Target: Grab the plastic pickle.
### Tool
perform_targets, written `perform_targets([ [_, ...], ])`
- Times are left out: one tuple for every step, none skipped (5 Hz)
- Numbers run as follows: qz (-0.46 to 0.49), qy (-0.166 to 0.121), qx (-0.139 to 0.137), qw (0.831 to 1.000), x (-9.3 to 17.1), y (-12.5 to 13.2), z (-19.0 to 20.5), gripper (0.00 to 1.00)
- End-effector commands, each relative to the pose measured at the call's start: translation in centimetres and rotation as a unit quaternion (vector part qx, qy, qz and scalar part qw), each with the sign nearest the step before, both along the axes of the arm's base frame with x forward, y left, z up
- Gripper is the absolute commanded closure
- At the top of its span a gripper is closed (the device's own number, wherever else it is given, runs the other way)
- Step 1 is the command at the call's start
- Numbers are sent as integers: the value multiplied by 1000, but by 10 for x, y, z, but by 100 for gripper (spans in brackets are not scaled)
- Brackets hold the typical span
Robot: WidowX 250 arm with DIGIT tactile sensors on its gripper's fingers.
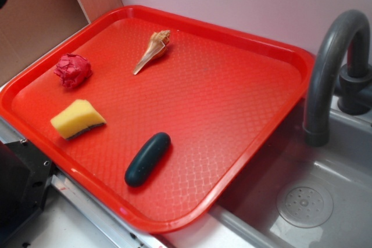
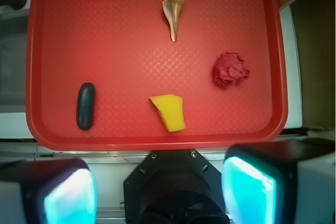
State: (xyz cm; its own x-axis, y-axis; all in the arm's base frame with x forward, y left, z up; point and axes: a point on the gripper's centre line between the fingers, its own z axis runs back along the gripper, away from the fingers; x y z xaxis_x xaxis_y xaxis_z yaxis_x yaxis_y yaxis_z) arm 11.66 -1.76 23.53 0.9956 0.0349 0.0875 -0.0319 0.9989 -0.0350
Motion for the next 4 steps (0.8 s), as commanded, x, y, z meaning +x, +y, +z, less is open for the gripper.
perform_targets([
  [0, 0, 0, 1000, 0, 0, 0, 0],
  [34, -26, -29, 999, 14, -18, -13, 0],
  [85, -21, -58, 995, 30, -38, -28, 0],
  [85, 4, -77, 993, 44, -57, -54, 0],
])
